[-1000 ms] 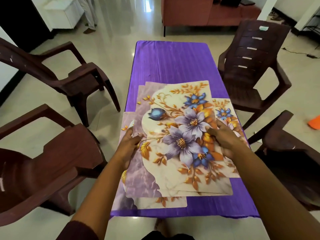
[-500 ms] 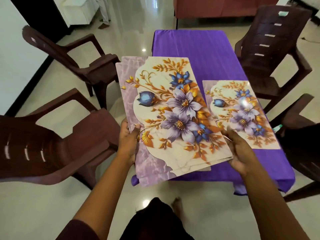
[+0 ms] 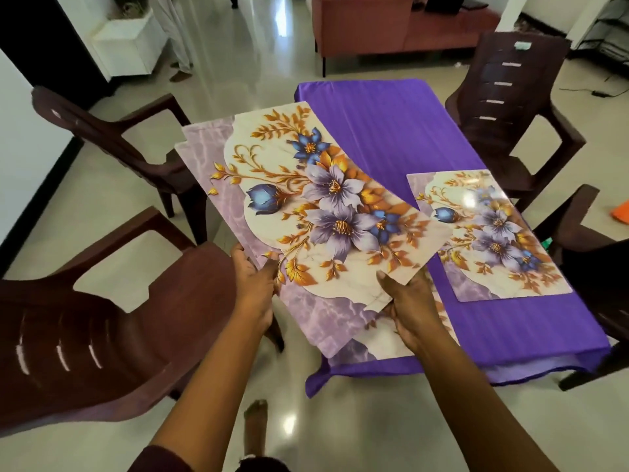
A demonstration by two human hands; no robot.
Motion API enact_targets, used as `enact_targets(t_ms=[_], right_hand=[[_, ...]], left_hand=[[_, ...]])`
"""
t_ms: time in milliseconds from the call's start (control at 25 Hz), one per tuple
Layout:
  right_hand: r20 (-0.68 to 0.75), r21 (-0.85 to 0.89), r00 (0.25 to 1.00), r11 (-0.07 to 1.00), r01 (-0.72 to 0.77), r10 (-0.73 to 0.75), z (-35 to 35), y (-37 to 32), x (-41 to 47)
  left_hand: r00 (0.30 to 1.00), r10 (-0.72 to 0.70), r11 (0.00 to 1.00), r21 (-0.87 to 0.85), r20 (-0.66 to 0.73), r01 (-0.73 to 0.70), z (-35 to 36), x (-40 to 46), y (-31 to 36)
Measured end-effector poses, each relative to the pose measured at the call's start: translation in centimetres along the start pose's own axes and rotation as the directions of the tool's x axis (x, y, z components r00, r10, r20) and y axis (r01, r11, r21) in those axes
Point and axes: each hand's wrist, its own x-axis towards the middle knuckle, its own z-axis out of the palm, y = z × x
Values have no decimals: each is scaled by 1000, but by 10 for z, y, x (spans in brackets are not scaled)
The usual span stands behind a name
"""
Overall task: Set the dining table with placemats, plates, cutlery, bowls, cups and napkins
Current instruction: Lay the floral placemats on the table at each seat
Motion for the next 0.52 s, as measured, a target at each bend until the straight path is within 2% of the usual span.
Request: enact_targets(t_ms=[160, 320, 520], right_hand=[[-138, -28, 989, 999, 44, -48, 45, 9, 23], [-290, -47, 953, 996, 74, -85, 88, 26, 44], [-396, -108, 909, 990, 92, -128, 86, 24, 58]], left_hand=[[987, -107, 992, 76, 117, 98, -21, 58, 27], [943, -249, 967, 119, 221, 227, -39, 124, 43], [890, -343, 938, 145, 300, 313, -34, 177, 37]])
